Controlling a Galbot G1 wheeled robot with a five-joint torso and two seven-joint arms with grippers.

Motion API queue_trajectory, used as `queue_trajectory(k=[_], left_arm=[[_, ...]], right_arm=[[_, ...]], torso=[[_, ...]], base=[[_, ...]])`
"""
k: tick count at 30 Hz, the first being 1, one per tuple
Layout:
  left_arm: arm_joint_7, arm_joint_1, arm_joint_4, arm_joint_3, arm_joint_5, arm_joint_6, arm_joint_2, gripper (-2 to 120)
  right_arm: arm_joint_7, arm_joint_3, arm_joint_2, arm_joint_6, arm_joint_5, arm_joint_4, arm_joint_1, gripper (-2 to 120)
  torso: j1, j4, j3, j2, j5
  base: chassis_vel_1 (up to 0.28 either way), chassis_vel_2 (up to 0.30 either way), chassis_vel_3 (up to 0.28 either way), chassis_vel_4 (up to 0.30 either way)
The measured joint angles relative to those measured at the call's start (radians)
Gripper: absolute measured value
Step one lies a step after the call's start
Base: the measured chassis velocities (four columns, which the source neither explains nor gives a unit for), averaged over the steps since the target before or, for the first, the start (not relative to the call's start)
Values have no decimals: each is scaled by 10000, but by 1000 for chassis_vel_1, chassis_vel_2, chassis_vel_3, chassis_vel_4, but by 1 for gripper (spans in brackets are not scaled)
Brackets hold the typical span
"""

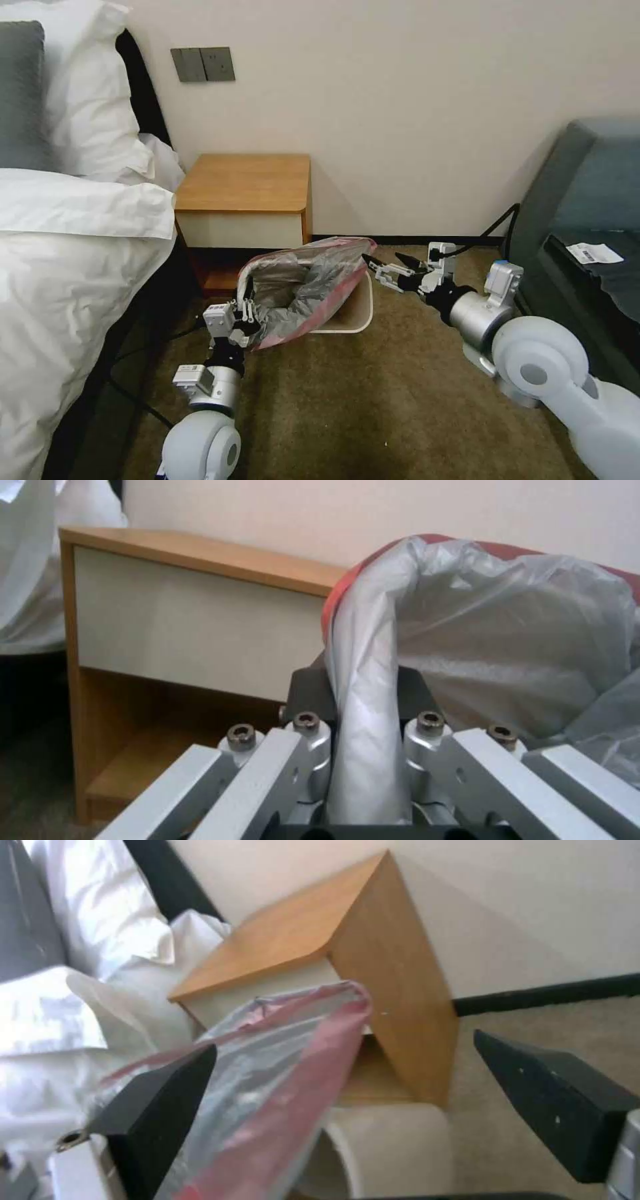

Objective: Pick up the garbage bag from the table and place it over the trash can.

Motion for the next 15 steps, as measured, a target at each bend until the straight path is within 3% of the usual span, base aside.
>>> queue_trajectory(k=[4, 13, 15], left_arm=[[0, 75, -44, 20, 50, -25, -62, 9], [-15, 171, -218, -19, 55, -50, -119, 9], [-18, 175, -228, -20, 54, -51, -124, 9]], right_arm=[[33, -205, 472, -88, -162, -286, 80, 92], [-297, -366, 828, -82, -929, -518, 32, 56], [-338, -353, 828, -65, -1011, -518, 12, 52]], torso=[[1, 0, 0, 0, 0], [0, 0, 0, 0, -1], [0, 0, 0, 0, 0]], base=[[0, 0, 0, 0], [0, 0, 0, 0], [0, 0, 0, 0]])
